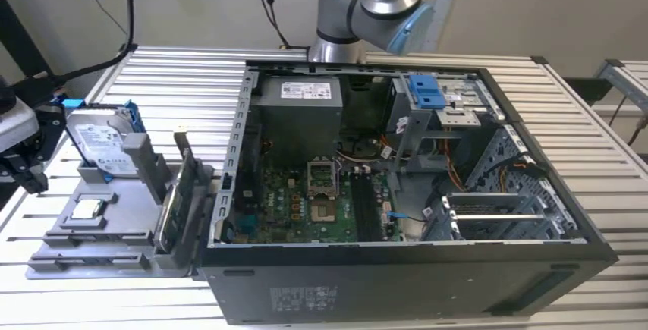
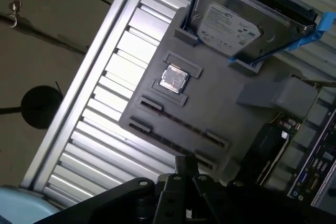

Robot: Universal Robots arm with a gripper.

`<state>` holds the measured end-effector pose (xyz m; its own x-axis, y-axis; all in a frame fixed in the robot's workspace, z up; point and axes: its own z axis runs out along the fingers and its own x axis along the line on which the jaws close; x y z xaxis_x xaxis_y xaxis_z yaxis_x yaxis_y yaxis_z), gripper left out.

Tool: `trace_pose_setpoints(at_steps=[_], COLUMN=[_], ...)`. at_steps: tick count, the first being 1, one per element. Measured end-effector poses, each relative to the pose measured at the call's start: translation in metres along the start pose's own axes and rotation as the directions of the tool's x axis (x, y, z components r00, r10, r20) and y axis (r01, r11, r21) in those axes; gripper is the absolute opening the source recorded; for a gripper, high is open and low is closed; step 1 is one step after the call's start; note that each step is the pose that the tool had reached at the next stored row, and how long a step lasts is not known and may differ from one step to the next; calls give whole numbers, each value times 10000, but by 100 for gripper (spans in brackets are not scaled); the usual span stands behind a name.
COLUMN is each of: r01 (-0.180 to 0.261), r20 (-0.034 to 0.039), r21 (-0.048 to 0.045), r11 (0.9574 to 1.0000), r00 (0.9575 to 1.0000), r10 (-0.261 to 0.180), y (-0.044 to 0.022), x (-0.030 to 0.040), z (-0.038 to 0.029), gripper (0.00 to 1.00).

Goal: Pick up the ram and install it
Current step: 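Pick up the ram and move it above insertion slot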

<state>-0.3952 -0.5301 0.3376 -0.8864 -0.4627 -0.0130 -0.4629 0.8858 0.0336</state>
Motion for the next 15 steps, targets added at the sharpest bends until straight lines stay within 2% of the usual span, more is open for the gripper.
trace_pose_setpoints(at_steps=[4, 7, 11, 15], r01=[596, 1083, 1798, 2464], r20=[-25, -51, -84, -119], r21=[0, 9, 11, 14], r11=[9982, 9941, 9837, 9692], r00=[9982, 9941, 9837, 9691], r10=[-596, -1083, -1798, -2464], y=[7, 11, 12, 14], x=[-4, -6, -6, -7], z=[0, 0, 1, 1], gripper=[11, 11, 11, 11])
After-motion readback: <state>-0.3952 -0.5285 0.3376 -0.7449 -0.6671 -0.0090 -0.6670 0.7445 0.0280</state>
